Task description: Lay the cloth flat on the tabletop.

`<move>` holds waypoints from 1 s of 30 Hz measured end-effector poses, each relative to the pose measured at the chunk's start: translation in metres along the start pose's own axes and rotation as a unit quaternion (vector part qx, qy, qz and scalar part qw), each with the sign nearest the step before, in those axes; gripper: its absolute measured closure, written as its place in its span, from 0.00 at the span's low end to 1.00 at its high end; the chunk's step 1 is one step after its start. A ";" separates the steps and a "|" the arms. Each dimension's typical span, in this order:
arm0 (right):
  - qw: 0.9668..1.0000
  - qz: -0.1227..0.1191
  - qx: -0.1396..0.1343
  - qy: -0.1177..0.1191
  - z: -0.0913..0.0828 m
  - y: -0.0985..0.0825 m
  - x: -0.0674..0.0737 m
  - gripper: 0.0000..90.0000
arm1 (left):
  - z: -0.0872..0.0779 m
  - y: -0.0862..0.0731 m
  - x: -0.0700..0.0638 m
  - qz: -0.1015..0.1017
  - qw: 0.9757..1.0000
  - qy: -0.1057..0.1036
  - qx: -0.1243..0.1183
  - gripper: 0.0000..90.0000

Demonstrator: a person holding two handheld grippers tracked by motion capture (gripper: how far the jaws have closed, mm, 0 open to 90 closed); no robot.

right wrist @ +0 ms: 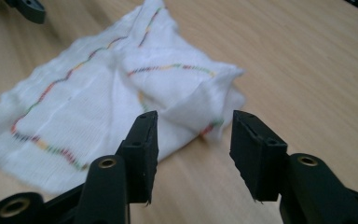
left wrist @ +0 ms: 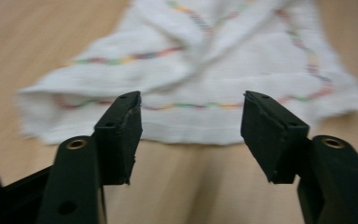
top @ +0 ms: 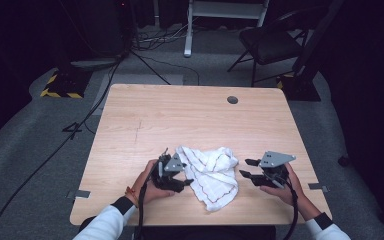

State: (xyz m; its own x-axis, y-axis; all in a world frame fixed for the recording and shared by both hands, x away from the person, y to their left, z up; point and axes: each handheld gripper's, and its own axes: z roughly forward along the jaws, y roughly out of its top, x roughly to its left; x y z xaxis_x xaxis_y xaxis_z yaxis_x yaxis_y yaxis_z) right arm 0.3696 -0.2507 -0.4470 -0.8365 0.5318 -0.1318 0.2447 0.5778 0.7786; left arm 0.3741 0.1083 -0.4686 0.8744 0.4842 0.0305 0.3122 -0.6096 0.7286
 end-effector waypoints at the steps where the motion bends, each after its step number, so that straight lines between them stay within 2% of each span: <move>1: 1.000 0.001 -0.001 0.000 0.004 0.005 -0.002 0.54 | 0.001 0.000 0.008 0.000 1.000 0.019 0.002 0.33; 2: 1.000 0.006 -0.003 0.001 0.009 0.010 -0.005 0.52 | 0.002 -0.001 0.016 -0.007 1.000 0.026 0.003 0.29; 3: 1.000 0.010 -0.007 0.001 0.013 0.014 -0.007 0.52 | 0.003 0.000 0.023 -0.016 1.000 0.023 0.002 0.27; 4: 1.000 0.016 -0.013 0.004 0.016 0.018 -0.009 0.51 | 0.005 0.000 0.030 -0.018 1.000 0.022 0.002 0.26; 5: 1.000 0.024 -0.016 0.006 0.020 0.022 -0.012 0.50 | 0.008 0.001 0.035 -0.021 0.999 0.031 0.002 0.25; 7: 0.999 0.034 -0.004 0.009 0.032 0.031 -0.018 0.46 | 0.017 0.004 0.047 -0.026 0.999 0.028 0.003 0.23; 8: 0.999 0.034 -0.004 0.009 0.032 0.031 -0.018 0.46 | 0.017 0.004 0.047 -0.026 0.999 0.028 0.003 0.23; 9: 0.999 0.039 -0.002 0.007 0.037 0.032 -0.020 0.46 | 0.021 0.005 0.048 -0.020 0.999 0.039 0.003 0.23; 10: 0.998 0.057 0.005 0.015 0.046 0.034 -0.024 0.44 | 0.030 0.005 0.051 -0.022 0.999 0.032 0.017 0.24; 11: 0.998 0.057 0.005 0.015 0.046 0.034 -0.024 0.44 | 0.030 0.005 0.051 -0.022 0.999 0.032 0.017 0.24; 12: 0.998 0.062 0.016 0.019 0.051 0.034 -0.025 0.44 | 0.034 0.006 0.054 -0.026 0.999 0.025 0.028 0.24; 14: 0.997 0.057 0.056 0.005 0.062 0.033 -0.026 0.43 | 0.039 0.006 0.059 -0.035 0.999 0.025 0.032 0.26; 15: 0.995 0.061 0.072 0.008 0.070 0.029 -0.028 0.45 | 0.042 0.005 0.065 -0.046 0.998 0.024 0.031 0.29; 16: 0.995 0.061 0.072 0.008 0.070 0.029 -0.028 0.45 | 0.042 0.005 0.065 -0.046 0.998 0.024 0.031 0.33; 17: 0.995 0.069 0.076 0.017 0.071 0.027 -0.030 0.55 | 0.043 0.004 0.066 -0.046 0.998 0.024 0.030 0.38; 18: 0.995 0.065 0.077 0.023 0.070 0.026 -0.029 0.62 | 0.045 0.003 0.067 -0.047 0.998 0.010 0.035 0.41; 19: 0.995 0.065 0.077 0.023 0.070 0.026 -0.029 0.62 | 0.045 0.003 0.067 -0.047 0.998 0.010 0.035 0.45; 20: 0.995 0.058 0.075 0.028 0.069 0.025 -0.028 0.68 | 0.045 0.002 0.068 -0.048 0.998 0.000 0.032 0.45; 22: 0.996 0.045 0.070 0.022 0.067 0.025 -0.026 0.82 | 0.044 0.003 0.067 -0.034 0.999 -0.010 0.031 0.56; 23: 0.997 0.034 0.060 0.018 0.062 0.026 -0.025 0.89 | 0.042 0.004 0.066 -0.022 0.999 -0.010 0.034 0.69; 24: 0.997 0.034 0.060 0.018 0.062 0.026 -0.025 0.89 | 0.042 0.004 0.066 -0.022 0.999 -0.010 0.034 0.75; 26: 0.999 0.026 0.036 0.000 0.050 0.027 -0.024 0.94 | 0.036 0.006 0.066 -0.012 0.999 -0.006 0.032 0.86; 27: 0.999 0.026 0.024 -0.002 0.045 0.028 -0.025 0.95 | 0.036 0.006 0.066 -0.012 0.999 -0.006 0.032 0.90; 28: 0.999 0.026 0.024 -0.002 0.045 0.028 -0.025 0.95 | 0.033 0.006 0.067 -0.014 1.000 0.000 0.027 0.90; 29: 1.000 0.025 0.002 -0.014 0.034 0.030 -0.027 0.96 | 0.028 0.007 0.069 -0.019 1.000 0.000 0.019 0.94; 30: 0.999 0.026 -0.008 -0.019 0.029 0.031 -0.028 0.96 | 0.023 0.008 0.071 -0.020 1.000 0.000 0.010 0.95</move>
State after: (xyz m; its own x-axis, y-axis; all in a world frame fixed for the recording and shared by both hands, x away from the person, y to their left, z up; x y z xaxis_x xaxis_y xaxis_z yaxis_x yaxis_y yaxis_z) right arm 0.4147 -0.2298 -0.4365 -0.8033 0.5846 -0.1138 0.2792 0.5384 0.7951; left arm 0.4471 0.1232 -0.4763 0.8609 0.5088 0.0022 0.3539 -0.6019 0.7158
